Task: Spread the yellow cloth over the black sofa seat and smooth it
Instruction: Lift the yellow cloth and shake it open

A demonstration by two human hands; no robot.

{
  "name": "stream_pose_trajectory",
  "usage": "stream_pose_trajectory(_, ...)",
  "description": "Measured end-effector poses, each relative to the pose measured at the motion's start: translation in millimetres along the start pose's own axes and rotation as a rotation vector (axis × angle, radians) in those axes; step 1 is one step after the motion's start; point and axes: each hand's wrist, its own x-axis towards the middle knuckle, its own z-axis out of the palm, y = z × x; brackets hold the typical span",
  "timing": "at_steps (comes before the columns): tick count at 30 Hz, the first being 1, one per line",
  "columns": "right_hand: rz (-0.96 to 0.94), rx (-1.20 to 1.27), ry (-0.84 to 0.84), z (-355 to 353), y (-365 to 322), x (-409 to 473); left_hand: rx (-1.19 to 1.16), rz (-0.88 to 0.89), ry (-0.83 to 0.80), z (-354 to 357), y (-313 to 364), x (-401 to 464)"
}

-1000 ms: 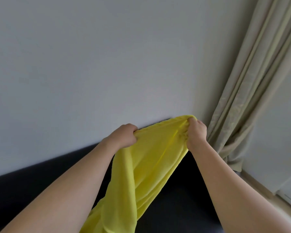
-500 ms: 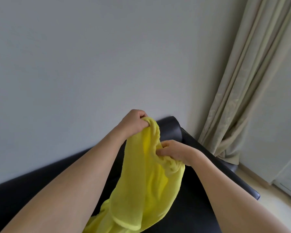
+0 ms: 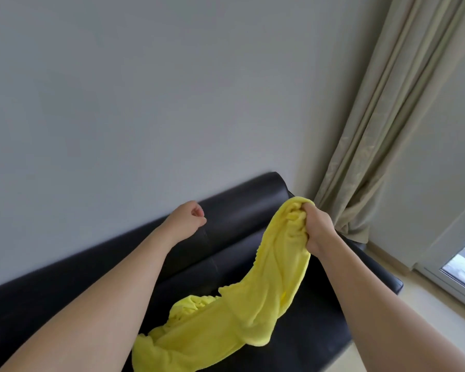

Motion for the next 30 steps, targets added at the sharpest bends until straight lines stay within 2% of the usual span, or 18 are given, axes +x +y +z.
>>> stream_pose_trajectory(4, -0.058, -0.054, -0.186, 12.7, -10.7, -26.4, 0.057, 0.037, -0.259, 35.4, 14.5, 7.5)
stream_pose_trajectory(7, -0.149, -0.009, -0.195, 14.1, -25.4, -37.8, 0.062, 0.031, -0.474, 67.1, 14.2, 5.9)
stream_pose_trajectory(9, -0.200, 0.064, -0.184, 13.3, -34.7, -43.7, 0.007, 0.024, -0.547, 84.3, 12.3, 1.2)
stream_pose_trajectory(11, -0.223, 0.126, -0.135, 11.2, -42.6, -46.3, 0.027, 0.003, -0.484, 95.5, 6.7, 3.1)
stream_pose_trajectory(14, -0.243, 0.109, 0.028, -5.1, -43.5, -35.6, 0.046, -0.063, -0.262, 88.8, 0.7, 15.7)
stream_pose_trajectory(16, -0.234, -0.030, 0.146, -18.4, -35.7, -24.9, -0.039, -0.070, -0.127, 69.6, 4.1, 22.9)
stream_pose_trajectory(18, -0.258, -0.271, 0.151, -25.5, -24.4, -19.0, -0.233, -0.030, -0.047, 47.3, 20.4, 24.9)
stream_pose_trajectory(20, -0.274, -0.493, -0.092, -18.4, -15.2, -20.2, -0.387, 0.069, -0.047, 23.8, 48.4, 24.1)
stream_pose_trajectory(22, -0.206, -0.790, -0.402, 1.9, -8.2, -28.1, -0.394, 0.209, -0.079, 6.7, 76.0, 20.5)
stream_pose_trajectory(24, -0.162, -1.023, -0.518, 24.1, -1.8, -30.4, -0.345, 0.316, -0.114, -6.5, 94.0, 15.6)
stream_pose_trajectory(26, -0.196, -1.091, -0.435, 40.4, 0.8, -26.5, -0.282, 0.365, -0.155, -15.8, 99.4, 11.6)
stream_pose_trajectory(28, -0.245, -1.026, -0.310, 50.2, -0.8, -24.6, -0.227, 0.367, -0.178, -22.5, 93.2, 8.5)
stream_pose_trajectory(30, -0.319, -0.891, -0.077, 49.2, -5.6, -21.3, -0.136, 0.312, -0.202, -25.8, 75.9, 11.2)
